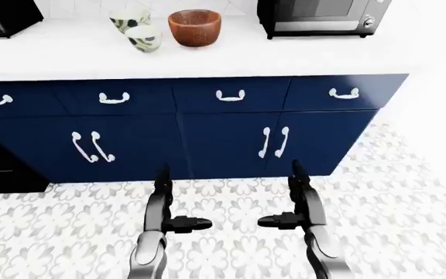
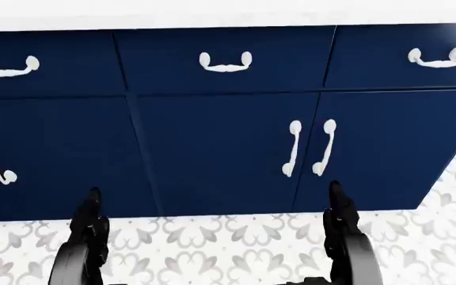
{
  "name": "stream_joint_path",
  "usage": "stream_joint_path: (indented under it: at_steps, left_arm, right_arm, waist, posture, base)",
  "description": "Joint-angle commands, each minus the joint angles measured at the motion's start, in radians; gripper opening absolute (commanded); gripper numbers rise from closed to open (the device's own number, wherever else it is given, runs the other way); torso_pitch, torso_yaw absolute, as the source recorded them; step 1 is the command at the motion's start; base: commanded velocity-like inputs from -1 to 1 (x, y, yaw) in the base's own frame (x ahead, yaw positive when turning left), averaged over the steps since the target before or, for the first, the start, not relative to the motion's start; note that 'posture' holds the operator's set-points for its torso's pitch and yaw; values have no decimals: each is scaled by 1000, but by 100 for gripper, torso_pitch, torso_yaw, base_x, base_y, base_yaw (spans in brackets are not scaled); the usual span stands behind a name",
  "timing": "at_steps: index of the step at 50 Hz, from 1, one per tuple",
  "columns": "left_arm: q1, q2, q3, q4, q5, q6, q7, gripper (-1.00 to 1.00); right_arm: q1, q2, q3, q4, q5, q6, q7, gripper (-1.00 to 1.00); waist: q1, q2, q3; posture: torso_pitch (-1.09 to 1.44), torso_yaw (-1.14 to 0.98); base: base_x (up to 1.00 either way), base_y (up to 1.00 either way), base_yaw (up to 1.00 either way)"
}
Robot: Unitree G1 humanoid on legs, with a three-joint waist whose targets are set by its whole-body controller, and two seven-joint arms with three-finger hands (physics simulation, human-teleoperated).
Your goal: Stack the bowls from largest to smallest.
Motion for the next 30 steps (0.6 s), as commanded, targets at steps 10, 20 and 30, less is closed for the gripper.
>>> stream_joint_path:
  at_steps: [10,20,30]
  left_arm:
    - [-19,5,3,-198,20,55,11,100]
    - [-175,55,79,-611,-29,566,6,100]
    - [-428,185,211,-759,-133,902,39,100]
  right_arm:
    - [-39,4,11,-144,-2,-17,-28,100]
    - [-144,-17,-9,-527,8,399,-31,100]
    - [-295,-28,-63,-755,115,682,-56,100]
  waist:
    - [8,-5,-76]
    - [9,-1,-90]
    - [17,-30,-75]
  posture:
    - [0,0]
    - [0,0]
    - [0,0]
  base:
    - [0,0,0]
    - [0,0,0]
    - [1,22,20]
